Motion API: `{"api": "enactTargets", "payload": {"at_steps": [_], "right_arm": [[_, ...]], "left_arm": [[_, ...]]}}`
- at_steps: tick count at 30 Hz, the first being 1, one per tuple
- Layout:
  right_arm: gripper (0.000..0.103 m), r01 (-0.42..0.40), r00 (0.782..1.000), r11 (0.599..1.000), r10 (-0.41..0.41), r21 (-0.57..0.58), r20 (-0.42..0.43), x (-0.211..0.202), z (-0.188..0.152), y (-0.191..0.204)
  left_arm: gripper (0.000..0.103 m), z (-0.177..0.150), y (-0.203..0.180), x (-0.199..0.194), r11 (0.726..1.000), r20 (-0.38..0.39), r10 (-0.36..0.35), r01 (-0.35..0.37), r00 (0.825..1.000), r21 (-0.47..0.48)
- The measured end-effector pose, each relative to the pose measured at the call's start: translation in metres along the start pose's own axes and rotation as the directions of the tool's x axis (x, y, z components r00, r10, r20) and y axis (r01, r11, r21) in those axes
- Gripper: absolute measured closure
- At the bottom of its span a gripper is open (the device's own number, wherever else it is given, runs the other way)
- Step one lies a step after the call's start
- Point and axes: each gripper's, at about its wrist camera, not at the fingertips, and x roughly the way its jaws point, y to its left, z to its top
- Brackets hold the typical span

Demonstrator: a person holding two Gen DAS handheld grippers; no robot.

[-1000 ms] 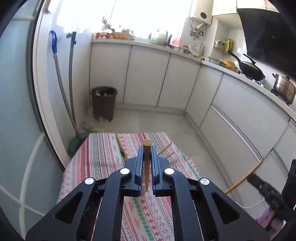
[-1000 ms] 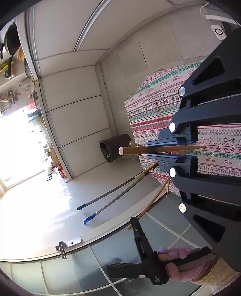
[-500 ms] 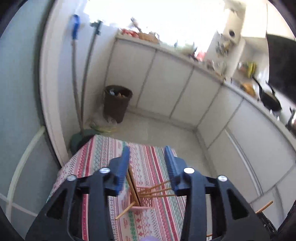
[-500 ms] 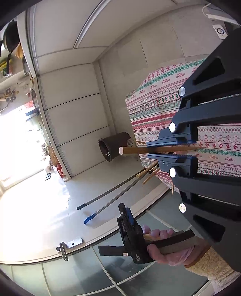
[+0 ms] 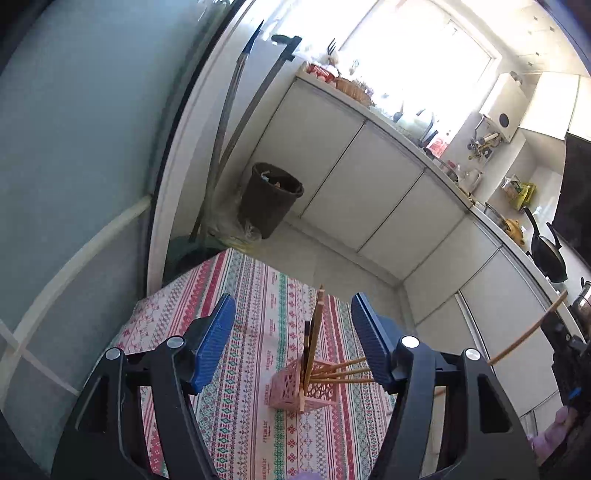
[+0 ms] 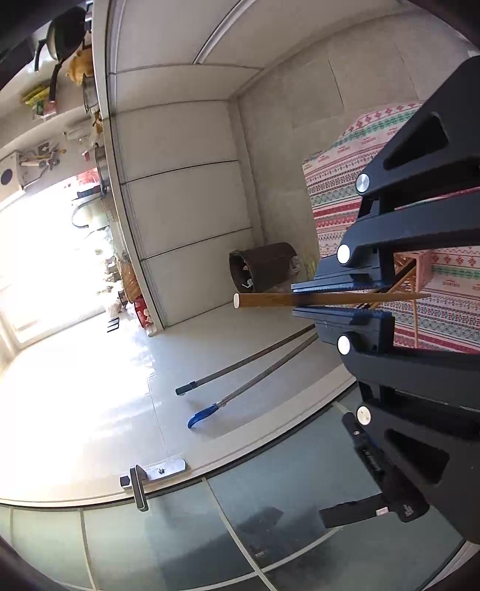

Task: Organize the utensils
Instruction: 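Carry both held chopsticks over the pink basket and lower them in, then open both tools and release the chopsticks into the basket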

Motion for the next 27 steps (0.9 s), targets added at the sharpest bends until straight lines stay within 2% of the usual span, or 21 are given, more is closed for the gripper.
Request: {"api": "enactTargets", "payload": {"at_steps": [2,8,13,15,17,20,22,24,26,27], "right_arm": [[0.095,0.025,1.0,1.0,-0.025,-0.003,-0.005,0.021,-0.002,-0.001],[0.095,0.077,0.995,0.997,-0.077,0.004,-0.069,0.082,-0.026,-0.016],[0.091,0.063,0.993,0.997,-0.058,0.048,-0.104,0.107,-0.046,-0.026],[0.079,0.055,0.995,0.996,-0.05,0.063,-0.089,0.102,-0.047,-0.025],[0.071,0.064,0.996,0.997,-0.06,0.054,-0.06,0.09,-0.046,-0.021],[0.071,0.097,0.995,0.995,-0.096,0.021,-0.036,0.07,-0.046,-0.016],[0.063,0.13,0.991,0.992,-0.13,0.004,-0.022,0.058,-0.051,-0.015],[0.049,0.179,0.984,0.984,-0.179,-0.009,-0.003,0.043,-0.059,-0.016],[0.041,0.217,0.976,0.976,-0.217,-0.011,0.003,0.032,-0.068,-0.019],[0.035,0.246,0.969,0.969,-0.246,-0.017,0.005,0.026,-0.074,-0.021]], "left_arm": [[0.041,-0.001,0.006,0.006,1.0,-0.027,-0.001,0.001,1.0,-0.004],[0.041,-0.001,0.007,0.013,0.998,-0.037,0.029,-0.028,0.999,0.048],[0.041,-0.003,0.009,0.02,0.998,-0.059,0.041,-0.038,0.997,0.057],[0.041,-0.004,0.006,0.018,0.997,-0.055,0.034,-0.031,0.998,0.064],[0.041,-0.007,-0.001,0.013,0.996,-0.041,0.03,-0.026,0.999,0.086],[0.04,-0.016,-0.019,0.007,0.985,-0.003,0.054,-0.053,0.999,0.162],[0.027,-0.026,-0.032,-0.001,0.976,0.03,0.069,-0.074,0.997,0.206],[0.021,-0.036,-0.044,-0.006,0.966,0.069,0.08,-0.094,0.994,0.239],[0.014,-0.048,-0.058,-0.013,0.948,0.126,0.115,-0.146,0.985,0.282],[0.007,-0.052,-0.064,-0.016,0.938,0.156,0.132,-0.174,0.979,0.299]]}}
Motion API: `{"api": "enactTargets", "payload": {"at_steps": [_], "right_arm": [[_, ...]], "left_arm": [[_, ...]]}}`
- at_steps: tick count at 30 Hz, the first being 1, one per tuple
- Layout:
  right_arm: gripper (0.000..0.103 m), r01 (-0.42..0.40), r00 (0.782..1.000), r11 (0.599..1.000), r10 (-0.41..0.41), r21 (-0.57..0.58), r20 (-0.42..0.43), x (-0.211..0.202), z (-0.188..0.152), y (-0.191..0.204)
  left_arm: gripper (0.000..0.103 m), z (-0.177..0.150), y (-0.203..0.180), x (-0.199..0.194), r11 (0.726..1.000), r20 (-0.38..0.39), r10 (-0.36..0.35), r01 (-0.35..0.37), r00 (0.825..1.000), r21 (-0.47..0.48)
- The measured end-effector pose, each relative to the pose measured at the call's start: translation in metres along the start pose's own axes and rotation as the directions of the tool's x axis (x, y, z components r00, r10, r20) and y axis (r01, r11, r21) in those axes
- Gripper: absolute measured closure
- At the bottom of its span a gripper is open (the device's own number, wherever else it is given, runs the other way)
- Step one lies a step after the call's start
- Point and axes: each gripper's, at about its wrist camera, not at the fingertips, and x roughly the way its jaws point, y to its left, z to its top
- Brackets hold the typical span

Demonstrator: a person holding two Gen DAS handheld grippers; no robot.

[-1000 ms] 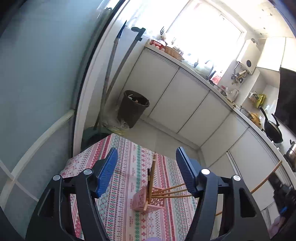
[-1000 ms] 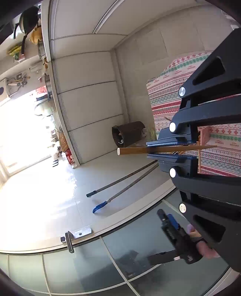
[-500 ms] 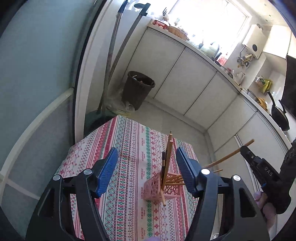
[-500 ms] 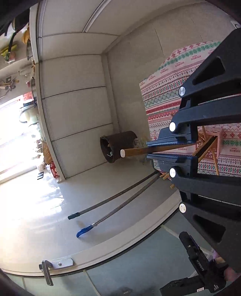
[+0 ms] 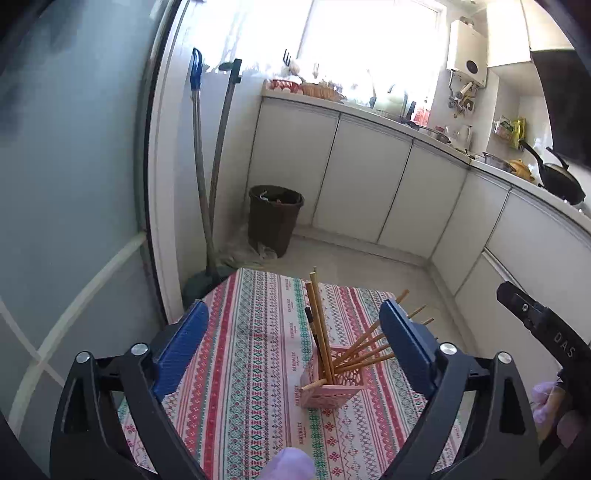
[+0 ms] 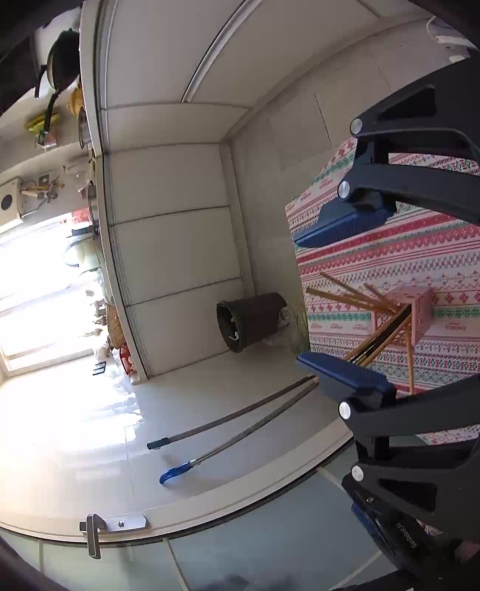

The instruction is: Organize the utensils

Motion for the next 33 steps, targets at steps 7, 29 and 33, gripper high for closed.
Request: {"api": "enactTargets", "payload": {"at_steps": [7,29,33], "right_arm": [[0.007,0.179,0.983,0.984,-0.18,0.016,0.031,-0.034,-0.041,-0.031],[0.007,0.223,0.974,0.974,-0.224,-0.029,-0.041,-0.038,-0.073,-0.053],[0.007,0.216,0.975,0.976,-0.217,-0.017,-0.05,-0.038,-0.074,-0.055]], "left_arm": [[0.007,-0.039,-0.036,-0.03,0.973,0.199,0.186,-0.209,0.962,0.103],[0.007,-0.073,-0.075,-0.022,0.971,0.055,0.1,-0.109,0.993,0.212],[0.007,-0.075,-0.077,-0.02,0.969,0.045,0.098,-0.106,0.994,0.223]]}}
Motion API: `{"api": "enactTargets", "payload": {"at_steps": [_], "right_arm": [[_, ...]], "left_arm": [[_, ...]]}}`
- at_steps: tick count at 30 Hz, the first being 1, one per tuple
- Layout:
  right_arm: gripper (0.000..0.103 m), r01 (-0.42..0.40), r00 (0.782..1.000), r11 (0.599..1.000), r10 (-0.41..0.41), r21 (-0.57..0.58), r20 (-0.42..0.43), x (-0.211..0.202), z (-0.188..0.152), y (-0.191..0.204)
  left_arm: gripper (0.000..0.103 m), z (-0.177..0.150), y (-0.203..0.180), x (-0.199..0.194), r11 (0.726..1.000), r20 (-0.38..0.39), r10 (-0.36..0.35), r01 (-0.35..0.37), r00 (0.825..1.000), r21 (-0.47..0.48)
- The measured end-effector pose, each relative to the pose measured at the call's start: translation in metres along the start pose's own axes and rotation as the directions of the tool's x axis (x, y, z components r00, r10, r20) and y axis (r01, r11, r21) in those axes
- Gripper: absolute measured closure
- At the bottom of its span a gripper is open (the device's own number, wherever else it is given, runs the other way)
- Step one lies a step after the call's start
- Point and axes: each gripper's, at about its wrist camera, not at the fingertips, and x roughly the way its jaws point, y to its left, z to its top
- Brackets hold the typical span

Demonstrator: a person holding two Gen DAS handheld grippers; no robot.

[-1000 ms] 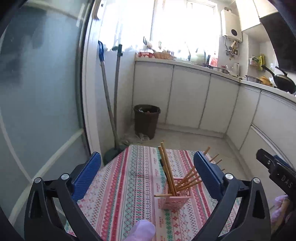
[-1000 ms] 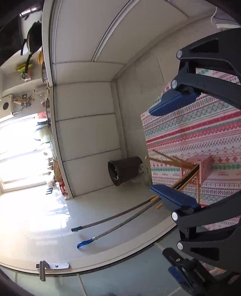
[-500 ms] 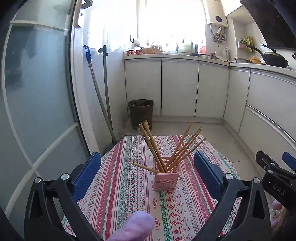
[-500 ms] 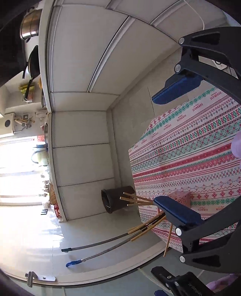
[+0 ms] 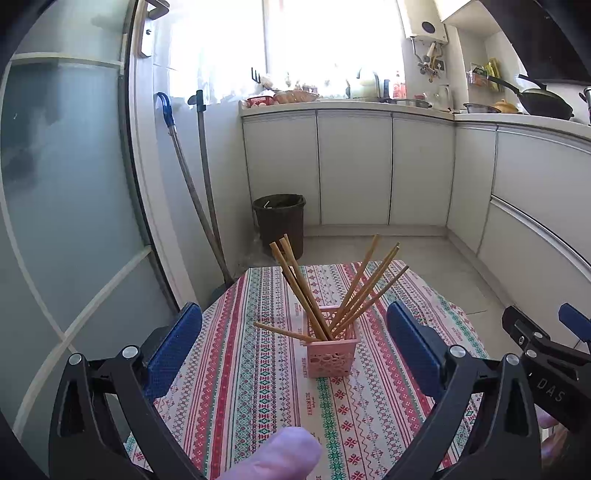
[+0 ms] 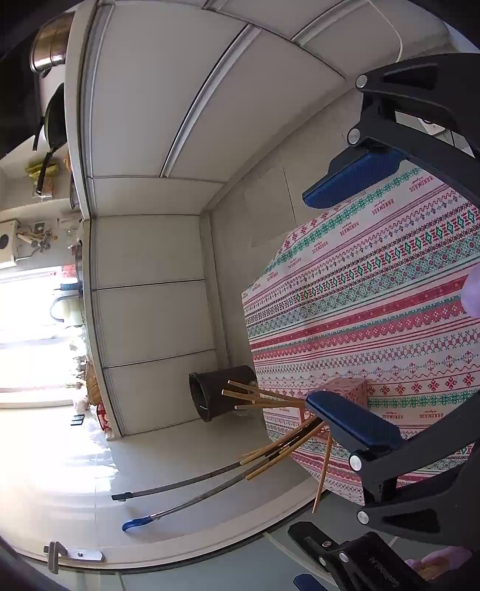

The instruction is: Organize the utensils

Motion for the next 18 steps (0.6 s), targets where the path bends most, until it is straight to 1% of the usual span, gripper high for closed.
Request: {"api": "enactTargets", "payload": {"at_steps": [2,18], "right_arm": [[0.007,-0.003,1.0,1.0,0.003,0.001,-0.004,0.0009,-0.0003,-0.0003],[0.007,-0.019,1.0,1.0,0.019,0.01,-0.021,0.0036,-0.0018,-0.0009]], "left_arm": [[0.007,-0.001,-0.0019,0.0019,1.0,-0.009,-0.005,0.005,1.0,0.005],[0.007,-0.0016,-0.0027,0.0023,1.0,-0.012,-0.01,0.01,1.0,0.008]]}}
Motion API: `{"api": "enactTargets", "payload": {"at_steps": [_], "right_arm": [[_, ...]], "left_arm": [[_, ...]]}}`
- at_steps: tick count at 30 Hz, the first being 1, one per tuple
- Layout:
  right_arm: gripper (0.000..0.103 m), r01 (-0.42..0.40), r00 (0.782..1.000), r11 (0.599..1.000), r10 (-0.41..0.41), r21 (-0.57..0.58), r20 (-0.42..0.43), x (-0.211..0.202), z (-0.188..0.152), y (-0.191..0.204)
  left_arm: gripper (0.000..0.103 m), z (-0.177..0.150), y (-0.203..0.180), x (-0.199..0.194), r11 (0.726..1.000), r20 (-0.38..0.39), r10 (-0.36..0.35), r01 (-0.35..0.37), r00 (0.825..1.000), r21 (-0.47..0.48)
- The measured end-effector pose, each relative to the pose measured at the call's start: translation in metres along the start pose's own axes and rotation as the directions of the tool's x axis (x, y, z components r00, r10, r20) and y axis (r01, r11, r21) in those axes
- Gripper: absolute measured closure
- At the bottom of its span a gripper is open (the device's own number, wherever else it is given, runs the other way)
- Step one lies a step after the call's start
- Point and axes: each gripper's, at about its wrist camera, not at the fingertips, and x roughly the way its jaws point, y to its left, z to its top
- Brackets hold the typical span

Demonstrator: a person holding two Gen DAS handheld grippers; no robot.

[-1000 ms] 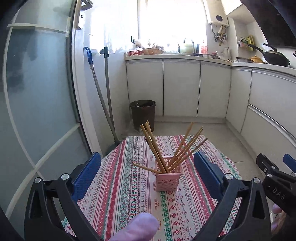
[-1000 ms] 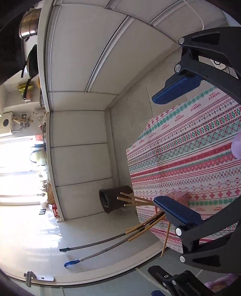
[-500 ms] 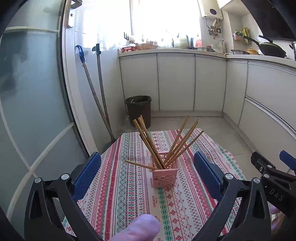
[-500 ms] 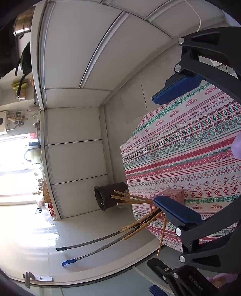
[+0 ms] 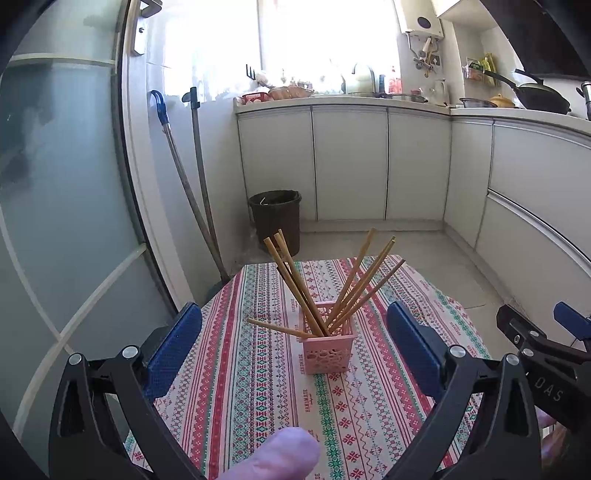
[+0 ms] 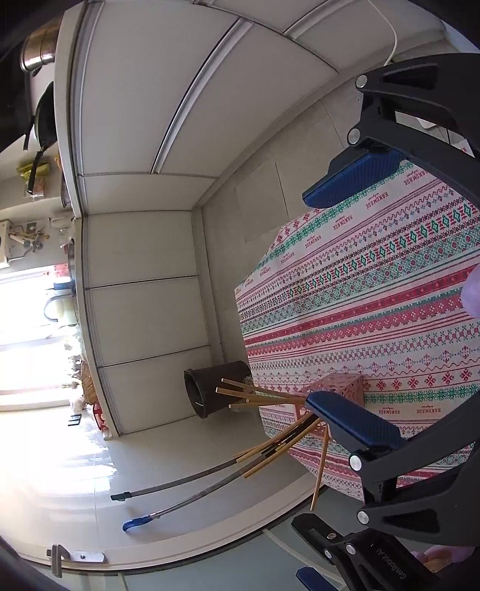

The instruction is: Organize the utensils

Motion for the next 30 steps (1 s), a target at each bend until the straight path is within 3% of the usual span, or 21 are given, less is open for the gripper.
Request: {"api": "enactTargets", "payload": {"at_steps": [30], "right_arm": [[0.007,-0.004,1.0,1.0,0.004,0.013,-0.016,0.0021,-0.0015,-0.0002]], "left_arm": [[0.007,-0.0029,-0.0042,0.0021,1.0,-0.01,-0.001,0.001,1.0,0.006]]}}
